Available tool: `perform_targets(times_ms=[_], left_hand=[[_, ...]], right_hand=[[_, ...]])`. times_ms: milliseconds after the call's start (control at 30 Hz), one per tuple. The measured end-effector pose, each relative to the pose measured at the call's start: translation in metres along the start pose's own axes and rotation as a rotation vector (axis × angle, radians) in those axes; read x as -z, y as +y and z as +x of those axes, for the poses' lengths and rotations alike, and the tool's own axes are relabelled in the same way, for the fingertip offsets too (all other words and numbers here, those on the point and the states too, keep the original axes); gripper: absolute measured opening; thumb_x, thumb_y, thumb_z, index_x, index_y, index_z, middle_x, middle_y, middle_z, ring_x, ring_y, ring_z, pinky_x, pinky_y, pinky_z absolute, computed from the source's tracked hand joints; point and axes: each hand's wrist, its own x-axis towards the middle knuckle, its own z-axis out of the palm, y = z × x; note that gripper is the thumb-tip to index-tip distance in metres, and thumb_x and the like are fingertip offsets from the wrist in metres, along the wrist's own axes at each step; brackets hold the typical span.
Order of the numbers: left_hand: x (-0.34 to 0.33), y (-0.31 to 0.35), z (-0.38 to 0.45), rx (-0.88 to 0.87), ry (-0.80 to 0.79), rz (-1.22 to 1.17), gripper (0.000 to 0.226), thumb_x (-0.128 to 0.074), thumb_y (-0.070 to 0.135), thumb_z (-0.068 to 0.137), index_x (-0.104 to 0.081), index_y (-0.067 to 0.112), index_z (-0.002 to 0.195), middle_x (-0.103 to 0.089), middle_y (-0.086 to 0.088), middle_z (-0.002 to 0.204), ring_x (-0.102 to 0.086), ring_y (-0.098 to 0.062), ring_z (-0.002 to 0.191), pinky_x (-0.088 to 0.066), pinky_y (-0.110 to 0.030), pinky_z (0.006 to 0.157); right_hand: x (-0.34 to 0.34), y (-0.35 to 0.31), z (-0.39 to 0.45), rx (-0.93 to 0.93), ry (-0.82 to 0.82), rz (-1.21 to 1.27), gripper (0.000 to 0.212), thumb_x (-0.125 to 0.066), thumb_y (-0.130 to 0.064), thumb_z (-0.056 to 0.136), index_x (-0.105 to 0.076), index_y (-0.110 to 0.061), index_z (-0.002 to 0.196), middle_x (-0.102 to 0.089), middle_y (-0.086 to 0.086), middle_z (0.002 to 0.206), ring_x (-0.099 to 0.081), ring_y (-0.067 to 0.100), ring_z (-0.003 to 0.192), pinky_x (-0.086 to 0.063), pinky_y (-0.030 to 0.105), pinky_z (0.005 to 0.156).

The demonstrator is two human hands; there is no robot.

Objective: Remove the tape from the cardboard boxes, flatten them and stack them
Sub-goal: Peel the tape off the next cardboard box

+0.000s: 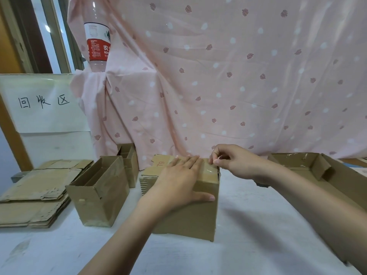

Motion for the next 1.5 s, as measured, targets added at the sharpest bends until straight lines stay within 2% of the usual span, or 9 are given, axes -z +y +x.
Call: perform_targets(times_ms=[233, 333, 500, 733, 867, 967, 1133, 1267, 1500], left_hand=[[0.0, -0.001, 0.001, 0.003, -0.004, 0.004, 0.11, -0.046, 0.081, 0.081, -0.005, 0.016, 0.159, -0.004, 0.0, 0.167, -0.006, -0.016, 0.153, -0.003, -0.038, 0.124], [0.001, -0.001, 0.002, -0.002, -0.01, 0.002, 0.11, -0.046, 0.081, 0.081, -0.005, 0.016, 0.159, -0.004, 0.0, 0.167, -0.006, -0.016, 0.152, -0.003, -0.038, 0.124], [0.0, -0.002, 0.002, 0.004, -0.014, 0.009, 0.111, -0.044, 0.083, 0.08, -0.005, 0.016, 0.159, -0.005, 0.001, 0.167, -0.006, -0.016, 0.153, -0.003, -0.038, 0.124], [0.001, -0.002, 0.003, 0.035, -0.032, 0.01, 0.11, -0.044, 0.083, 0.08, -0.005, 0.018, 0.159, -0.004, 0.0, 0.167, -0.007, -0.017, 0.152, -0.005, -0.04, 0.124], [0.002, -0.001, 0.003, 0.027, -0.038, -0.015, 0.102, -0.047, 0.081, 0.08, -0.002, 0.032, 0.158, -0.006, 0.002, 0.167, -0.008, -0.018, 0.152, -0.005, -0.044, 0.124], [0.003, -0.001, 0.004, 0.027, -0.059, -0.028, 0.1, -0.049, 0.079, 0.08, 0.001, 0.038, 0.156, -0.009, 0.0, 0.166, -0.009, -0.02, 0.152, -0.007, -0.047, 0.123], [0.019, -0.003, 0.009, 0.004, -0.112, -0.037, 0.095, -0.057, 0.078, 0.076, -0.001, 0.055, 0.149, -0.03, -0.005, 0.141, -0.023, -0.026, 0.137, -0.023, -0.048, 0.114], [0.031, -0.012, 0.009, -0.01, -0.112, -0.158, 0.095, -0.064, 0.076, 0.073, -0.003, 0.062, 0.146, -0.025, 0.001, 0.143, -0.018, -0.021, 0.14, -0.01, -0.047, 0.121], [0.04, -0.013, 0.006, -0.014, -0.003, -0.328, 0.089, -0.069, 0.077, 0.065, -0.016, 0.06, 0.135, -0.035, 0.014, 0.137, -0.045, -0.016, 0.125, -0.041, -0.042, 0.104]], right_hand=[[-0.001, 0.005, -0.007, 0.042, 0.032, 0.212, 0.01, -0.065, -0.011, 0.095, -0.061, -0.018, 0.101, -0.072, 0.009, 0.089, -0.061, 0.015, 0.082, -0.045, 0.036, 0.083], [0.005, 0.001, -0.008, 0.007, -0.09, 0.162, 0.042, -0.069, -0.012, 0.092, -0.055, -0.028, 0.128, -0.067, -0.005, 0.085, -0.058, 0.01, 0.084, -0.046, 0.027, 0.082], [0.01, -0.016, -0.011, 0.011, -0.014, -0.086, 0.021, -0.063, -0.01, 0.097, -0.077, -0.022, 0.086, -0.069, -0.008, 0.078, -0.056, 0.001, 0.069, -0.039, 0.007, 0.058], [0.021, -0.01, -0.036, -0.174, -0.004, 0.44, 0.014, -0.045, -0.002, 0.104, -0.056, -0.002, 0.094, -0.06, 0.014, 0.102, -0.062, 0.03, 0.111, -0.041, 0.006, 0.039], [0.01, -0.001, -0.038, -0.196, 0.065, 0.465, 0.026, -0.061, -0.025, 0.099, -0.061, 0.001, 0.097, -0.068, 0.024, 0.111, -0.073, 0.029, 0.095, -0.057, 0.019, 0.061], [-0.004, 0.006, -0.033, -0.092, 0.223, 0.399, 0.017, -0.07, -0.009, 0.092, -0.061, 0.004, 0.086, -0.071, 0.025, 0.093, -0.075, 0.031, 0.082, -0.062, 0.041, 0.082], [-0.013, 0.001, -0.031, -0.045, 0.321, 0.432, 0.004, -0.067, 0.004, 0.09, -0.064, 0.002, 0.088, -0.074, 0.017, 0.077, -0.075, 0.031, 0.077, -0.061, 0.029, 0.076], [-0.007, 0.0, -0.033, -0.003, 0.365, 0.578, 0.007, -0.06, 0.01, 0.092, -0.064, 0.004, 0.095, -0.074, 0.024, 0.082, -0.074, 0.032, 0.079, -0.062, 0.032, 0.077], [-0.002, -0.004, -0.033, 0.096, 0.377, 0.68, 0.049, -0.049, 0.013, 0.096, -0.058, -0.023, 0.129, -0.072, 0.015, 0.082, -0.072, 0.027, 0.079, -0.06, 0.034, 0.081]])
